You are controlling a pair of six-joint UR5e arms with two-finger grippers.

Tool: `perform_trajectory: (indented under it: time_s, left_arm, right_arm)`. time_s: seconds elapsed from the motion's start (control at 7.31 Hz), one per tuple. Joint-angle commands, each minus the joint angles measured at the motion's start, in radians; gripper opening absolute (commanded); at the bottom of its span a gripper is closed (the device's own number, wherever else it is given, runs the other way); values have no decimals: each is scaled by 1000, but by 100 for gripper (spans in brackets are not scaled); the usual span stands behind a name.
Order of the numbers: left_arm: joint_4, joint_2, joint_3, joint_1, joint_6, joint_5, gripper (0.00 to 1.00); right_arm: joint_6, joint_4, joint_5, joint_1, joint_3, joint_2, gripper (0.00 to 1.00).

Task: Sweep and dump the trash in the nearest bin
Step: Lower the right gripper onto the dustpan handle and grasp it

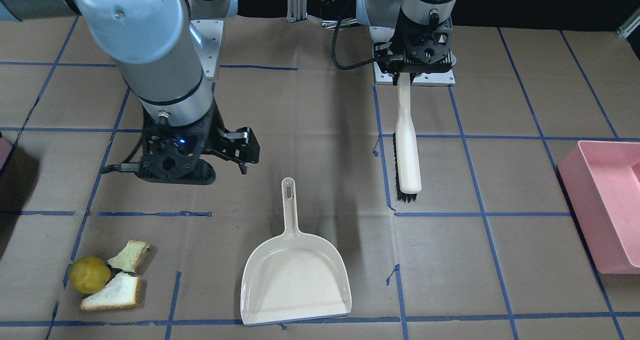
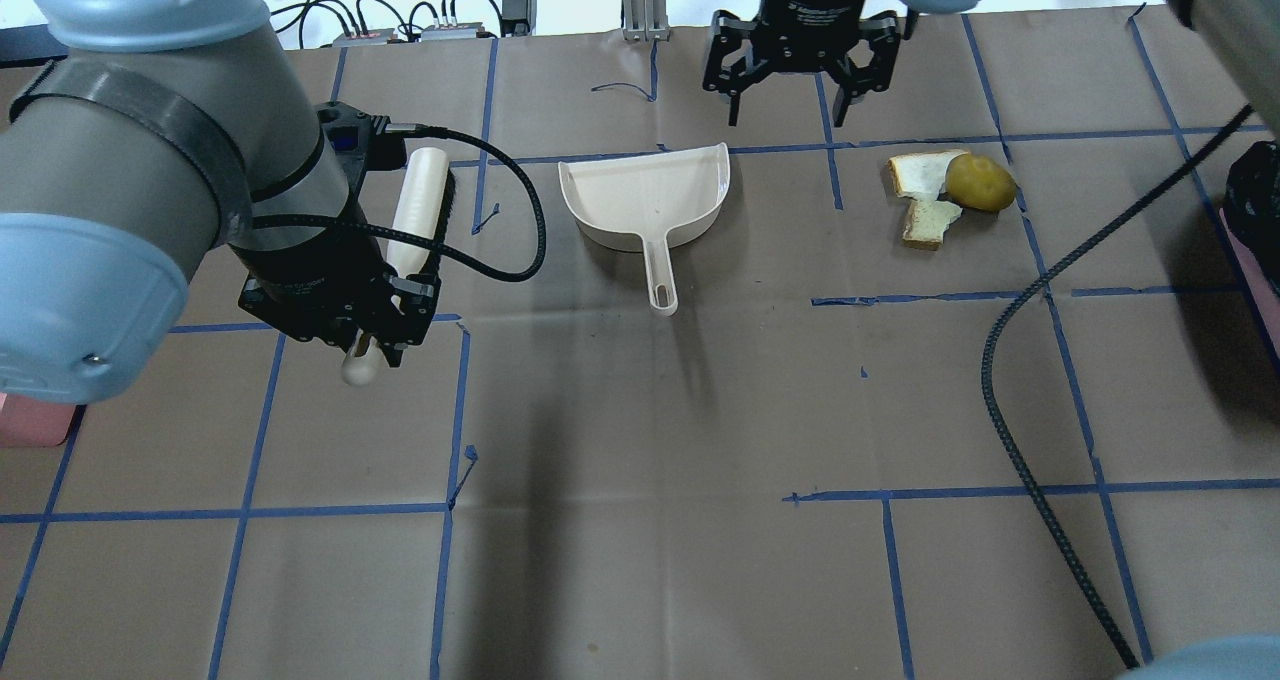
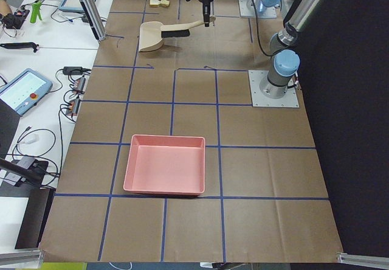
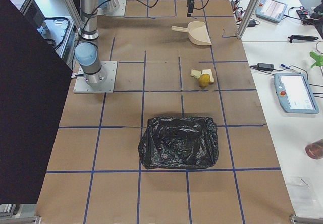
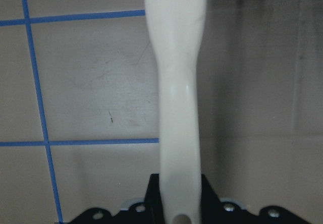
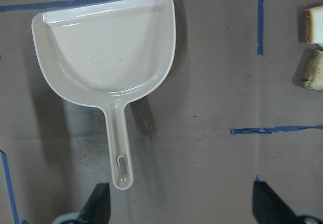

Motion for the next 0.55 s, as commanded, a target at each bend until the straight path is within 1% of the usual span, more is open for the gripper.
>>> perform_trajectory:
  time_s: [0.0, 0.14, 0.41]
  left_arm:
    - [-25, -26, 30, 0, -2, -23, 0]
    - [-25, -26, 31, 0, -2, -49, 0]
    - [-23, -24, 29, 0, -1, -54, 0]
  right_arm:
    - [47, -20, 1, 86, -91, 130, 100]
    - [75, -32, 2, 97, -89, 146, 100]
    - [86, -35, 2, 116, -82, 169, 100]
